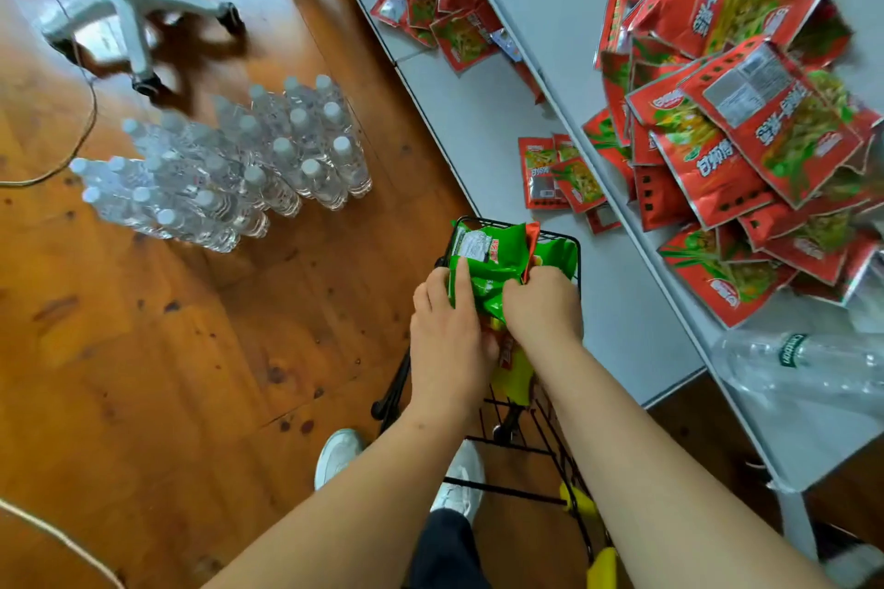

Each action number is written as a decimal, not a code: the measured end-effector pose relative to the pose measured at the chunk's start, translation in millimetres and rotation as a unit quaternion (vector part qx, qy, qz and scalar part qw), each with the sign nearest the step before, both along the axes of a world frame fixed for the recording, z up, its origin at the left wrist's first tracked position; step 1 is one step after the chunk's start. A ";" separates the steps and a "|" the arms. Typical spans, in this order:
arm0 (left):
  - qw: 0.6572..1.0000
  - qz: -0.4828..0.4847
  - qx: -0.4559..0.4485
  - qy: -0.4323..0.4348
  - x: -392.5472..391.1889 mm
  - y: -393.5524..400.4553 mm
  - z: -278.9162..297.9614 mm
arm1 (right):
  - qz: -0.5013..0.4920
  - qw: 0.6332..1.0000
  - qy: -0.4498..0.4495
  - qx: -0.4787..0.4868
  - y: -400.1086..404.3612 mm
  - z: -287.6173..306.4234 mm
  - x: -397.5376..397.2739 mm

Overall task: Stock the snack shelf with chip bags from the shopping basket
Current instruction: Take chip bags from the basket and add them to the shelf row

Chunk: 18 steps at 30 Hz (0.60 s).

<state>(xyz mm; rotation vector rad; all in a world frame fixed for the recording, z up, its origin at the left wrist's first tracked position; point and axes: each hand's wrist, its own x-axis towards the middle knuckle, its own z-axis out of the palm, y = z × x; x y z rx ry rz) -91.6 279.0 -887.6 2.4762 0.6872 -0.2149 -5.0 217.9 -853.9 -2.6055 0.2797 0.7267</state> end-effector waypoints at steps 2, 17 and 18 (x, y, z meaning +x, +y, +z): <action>1.000 -0.006 0.006 -0.019 0.1 1.3 1.3 | 0.006 1.000 -0.003 -0.011 -9.1 15.5 2.5; 0.852 0.234 -0.468 0.008 15.5 23.8 32.4 | -0.018 0.987 0.042 0.154 -34.4 37.9 4.9; 0.833 0.233 -0.501 0.026 15.3 29.4 37.5 | -0.010 0.984 0.055 0.172 -36.7 40.4 1.9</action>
